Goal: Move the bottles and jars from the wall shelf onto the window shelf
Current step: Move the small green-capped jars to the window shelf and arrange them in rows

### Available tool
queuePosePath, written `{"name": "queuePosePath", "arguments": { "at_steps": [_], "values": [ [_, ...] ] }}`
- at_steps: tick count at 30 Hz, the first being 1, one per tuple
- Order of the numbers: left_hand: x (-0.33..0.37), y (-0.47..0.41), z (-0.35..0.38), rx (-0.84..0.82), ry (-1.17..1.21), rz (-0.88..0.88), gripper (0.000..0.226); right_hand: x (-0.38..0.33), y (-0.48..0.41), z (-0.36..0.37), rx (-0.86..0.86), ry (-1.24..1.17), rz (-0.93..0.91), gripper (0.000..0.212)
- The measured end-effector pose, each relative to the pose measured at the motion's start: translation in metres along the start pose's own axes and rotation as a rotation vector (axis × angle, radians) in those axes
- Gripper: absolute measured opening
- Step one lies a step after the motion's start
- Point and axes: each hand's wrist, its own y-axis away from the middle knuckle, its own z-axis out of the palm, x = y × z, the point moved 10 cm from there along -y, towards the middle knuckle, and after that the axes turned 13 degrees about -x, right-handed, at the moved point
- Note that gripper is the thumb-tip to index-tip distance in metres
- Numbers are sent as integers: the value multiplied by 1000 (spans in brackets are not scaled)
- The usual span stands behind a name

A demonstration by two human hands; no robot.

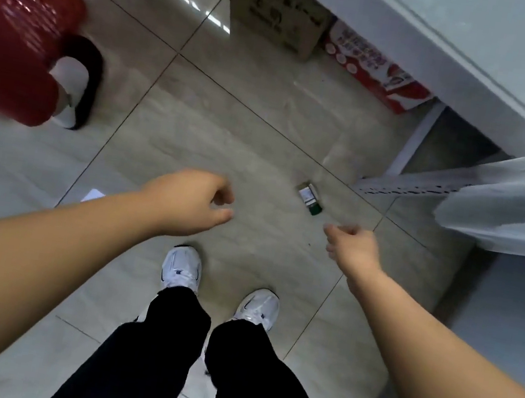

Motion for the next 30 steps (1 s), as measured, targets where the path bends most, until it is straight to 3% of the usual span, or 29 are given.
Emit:
{"name": "queuePosePath", "arguments": {
  "at_steps": [4,7,13,21,25,28,30],
  "values": [
    [-15,-62,30,-16,-14,47,27,44,-73,34,-40,-352,107,18],
    [-29,-104,45,-3,-28,54,28,64,-123,62,-82,-565,176,25],
    [-54,-162,78,-31,17,56,27,78,-209,95,-78,-775,229,25],
    [-70,-204,94,-16,91,83,19,89,-286,94,-43,-784,339,52],
    [-79,-210,104,-45,82,81,21,90,-304,104,-60,-743,329,37],
    [-85,-208,106,-52,75,67,22,89,-304,107,19,-633,295,22],
    [-85,-201,106,-53,96,50,21,85,-295,100,123,-526,202,36]
  ]
}}
